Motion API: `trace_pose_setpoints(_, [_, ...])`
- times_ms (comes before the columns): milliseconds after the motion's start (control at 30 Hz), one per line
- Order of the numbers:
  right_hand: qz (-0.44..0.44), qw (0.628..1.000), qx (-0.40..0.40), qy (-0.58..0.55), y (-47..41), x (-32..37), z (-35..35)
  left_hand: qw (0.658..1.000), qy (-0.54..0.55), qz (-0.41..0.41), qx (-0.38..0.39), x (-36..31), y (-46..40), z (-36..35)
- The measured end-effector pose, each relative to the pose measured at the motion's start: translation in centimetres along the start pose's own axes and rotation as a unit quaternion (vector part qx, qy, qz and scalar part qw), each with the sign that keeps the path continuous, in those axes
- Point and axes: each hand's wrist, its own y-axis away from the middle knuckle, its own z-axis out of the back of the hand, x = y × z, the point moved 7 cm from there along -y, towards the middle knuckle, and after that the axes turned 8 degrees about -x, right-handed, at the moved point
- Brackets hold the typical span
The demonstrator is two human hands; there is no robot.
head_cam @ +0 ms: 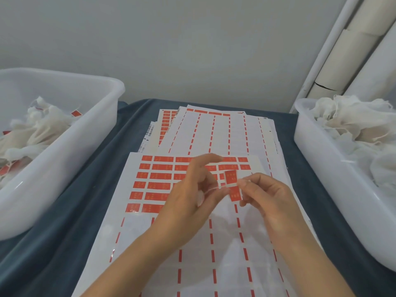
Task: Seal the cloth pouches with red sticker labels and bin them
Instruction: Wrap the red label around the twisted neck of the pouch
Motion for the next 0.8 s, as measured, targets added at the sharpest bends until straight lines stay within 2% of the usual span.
trace_pose_setpoints(100, [-0.003,1.0,0.005,0.014,0.0,-0.1,-0.1,0.998,-0.01,-0.056,0.009,-0.8,0.0,-0.2])
trace_pose_setpoints(200, [0.008,0.999,0.02,0.025,0.2,0.3,-0.4,0.992,-0.043,-0.111,-0.035,-1.3,0.0,0.3])
trace_pose_setpoints(267, [0.026,0.999,0.028,0.03,0.4,0.8,-0.5,0.989,-0.049,-0.123,-0.073,-1.4,0.0,0.8])
trace_pose_setpoints(367, [0.084,0.993,0.014,0.083,0.6,1.8,-0.3,0.988,-0.051,-0.113,-0.092,-1.2,-0.1,1.1])
trace_pose_setpoints(467, [0.129,0.987,-0.033,0.092,0.7,2.8,0.8,0.994,-0.036,-0.063,-0.082,-0.7,-0.1,1.1])
trace_pose_setpoints(533, [0.118,0.99,-0.06,0.037,0.8,3.0,1.5,0.996,0.038,0.018,-0.082,-0.1,-0.2,1.2])
trace_pose_setpoints(567, [0.107,0.992,-0.068,0.001,0.8,2.9,1.6,0.988,0.104,0.073,-0.087,0.3,-0.2,1.3])
trace_pose_setpoints(667, [0.08,0.993,-0.042,-0.071,1.2,2.5,0.4,0.929,0.288,0.217,-0.088,1.5,0.1,1.0])
trace_pose_setpoints(800, [0.078,0.993,0.017,-0.091,1.9,2.1,-1.8,0.907,0.343,0.231,-0.075,1.4,0.4,0.4])
